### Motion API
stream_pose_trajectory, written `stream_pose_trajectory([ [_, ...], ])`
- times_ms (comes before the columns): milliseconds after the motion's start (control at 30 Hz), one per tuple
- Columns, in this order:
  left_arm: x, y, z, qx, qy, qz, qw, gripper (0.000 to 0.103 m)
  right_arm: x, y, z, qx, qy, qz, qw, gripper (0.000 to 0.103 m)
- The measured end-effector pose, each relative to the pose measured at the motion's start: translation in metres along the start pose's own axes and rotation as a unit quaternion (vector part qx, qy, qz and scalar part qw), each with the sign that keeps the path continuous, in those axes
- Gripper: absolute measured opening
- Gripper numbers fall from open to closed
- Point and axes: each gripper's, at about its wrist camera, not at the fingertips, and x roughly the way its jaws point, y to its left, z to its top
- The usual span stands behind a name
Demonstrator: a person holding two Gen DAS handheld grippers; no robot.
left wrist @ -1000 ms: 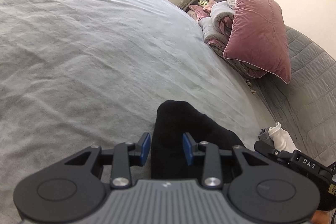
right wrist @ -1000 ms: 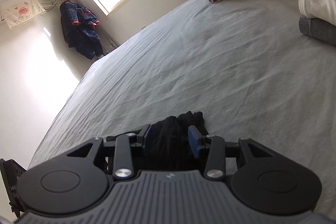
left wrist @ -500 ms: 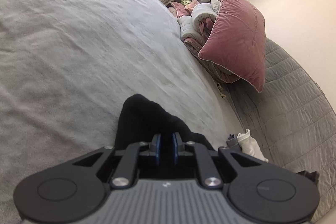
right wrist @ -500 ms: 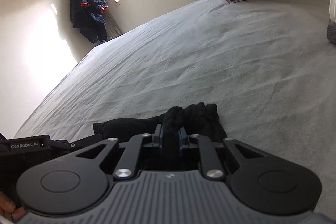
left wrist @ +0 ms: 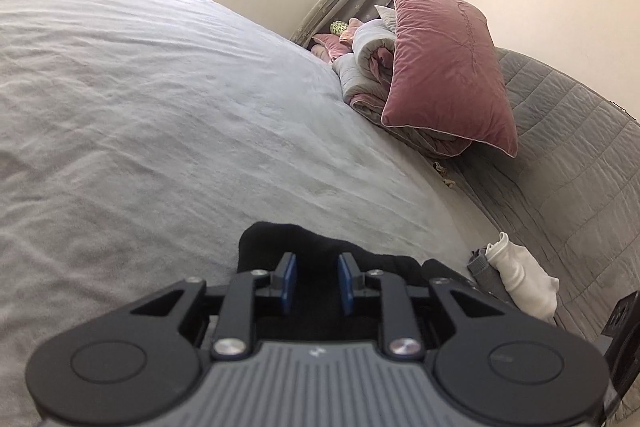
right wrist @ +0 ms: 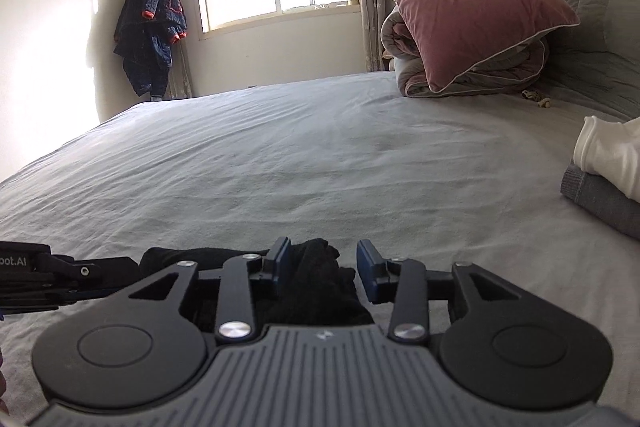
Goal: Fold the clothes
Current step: 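Grasp the folded bundle with both grippers and press it together, then open both grippers and reposition them on the sides of the black bundle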
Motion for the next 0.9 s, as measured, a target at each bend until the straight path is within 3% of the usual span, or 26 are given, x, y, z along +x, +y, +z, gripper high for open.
stream_pose_trajectory([
  [100,0.011,-0.007,0.007,0.009,0.002,-0.003,1.0000,0.020,-0.003,0.002,0.011,0.018,-0.001,0.023,1.000,0.041],
  [233,0.032,-0.020,0.009,0.033,0.003,0.002,0.9995,0.020,0.016,0.021,0.020,-0.021,0.013,0.042,0.999,0.040],
  [400,0.064,-0.006,-0.001,0.049,0.019,0.058,0.9969,0.020,0.050,0.021,0.003,-0.033,0.049,0.023,0.998,0.038],
  [467,0.071,0.004,-0.004,0.042,0.019,0.061,0.9971,0.021,0.062,0.013,-0.010,-0.037,0.073,0.006,0.997,0.027],
  [567,0.075,0.011,-0.002,0.026,0.022,0.066,0.9972,0.018,0.069,0.002,-0.014,-0.027,0.084,0.004,0.996,0.028],
  [733,0.059,0.000,0.010,0.022,0.041,0.067,0.9966,0.020,0.051,0.004,-0.001,-0.032,0.092,0.002,0.995,0.033],
  [900,0.021,-0.019,0.015,0.063,0.050,0.064,0.9947,0.033,0.014,-0.002,0.007,0.002,0.087,0.020,0.996,0.034],
])
